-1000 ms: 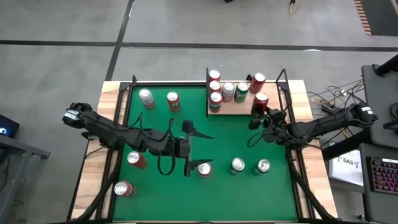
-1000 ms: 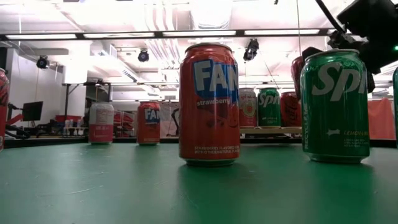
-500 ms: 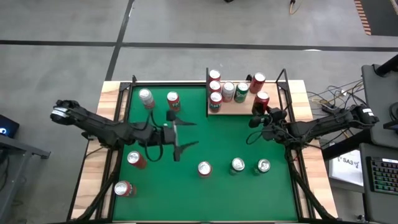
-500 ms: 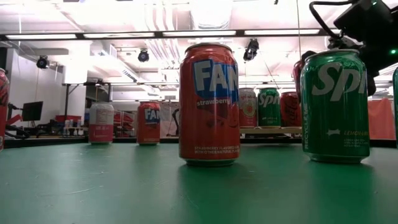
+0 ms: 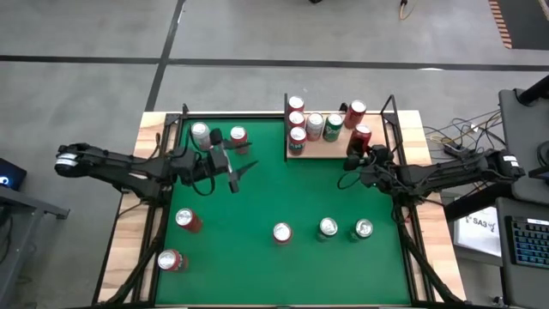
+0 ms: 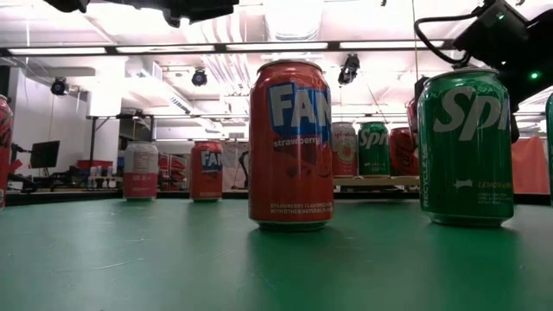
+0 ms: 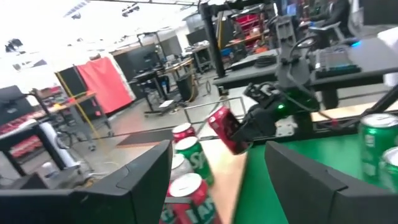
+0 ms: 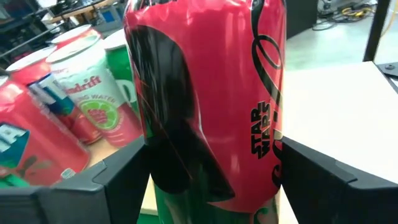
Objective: Place canned beverage on shelf
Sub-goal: Put the bottom red/black soda can on the shelf aligned with the other red/black soda can
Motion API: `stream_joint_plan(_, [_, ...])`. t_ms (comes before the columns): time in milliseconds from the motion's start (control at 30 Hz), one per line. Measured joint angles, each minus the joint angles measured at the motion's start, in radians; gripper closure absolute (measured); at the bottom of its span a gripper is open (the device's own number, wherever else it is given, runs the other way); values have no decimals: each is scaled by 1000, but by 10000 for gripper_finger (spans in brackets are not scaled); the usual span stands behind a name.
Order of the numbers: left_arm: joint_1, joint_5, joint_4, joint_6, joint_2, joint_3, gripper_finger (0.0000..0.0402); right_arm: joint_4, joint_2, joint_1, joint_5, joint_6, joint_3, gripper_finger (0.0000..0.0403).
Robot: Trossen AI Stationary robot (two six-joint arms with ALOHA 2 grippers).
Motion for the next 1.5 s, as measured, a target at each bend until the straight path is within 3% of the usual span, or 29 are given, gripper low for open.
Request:
stream_joint_plan(233, [15, 0, -8, 95, 12, 15, 167, 1, 5, -39, 1, -15, 0, 109])
stream_joint_plan(533, [16, 0, -3, 106, 11, 26, 167, 4, 90, -41, 38, -47, 0, 109])
stream_joint_plan(1000, [16, 0, -3, 125, 12, 26, 167, 11, 259, -41, 193, 141, 0, 108])
stream_joint_plan(1500, [16, -1, -3, 122, 12, 26, 167, 164, 479, -41, 239, 178, 0, 108])
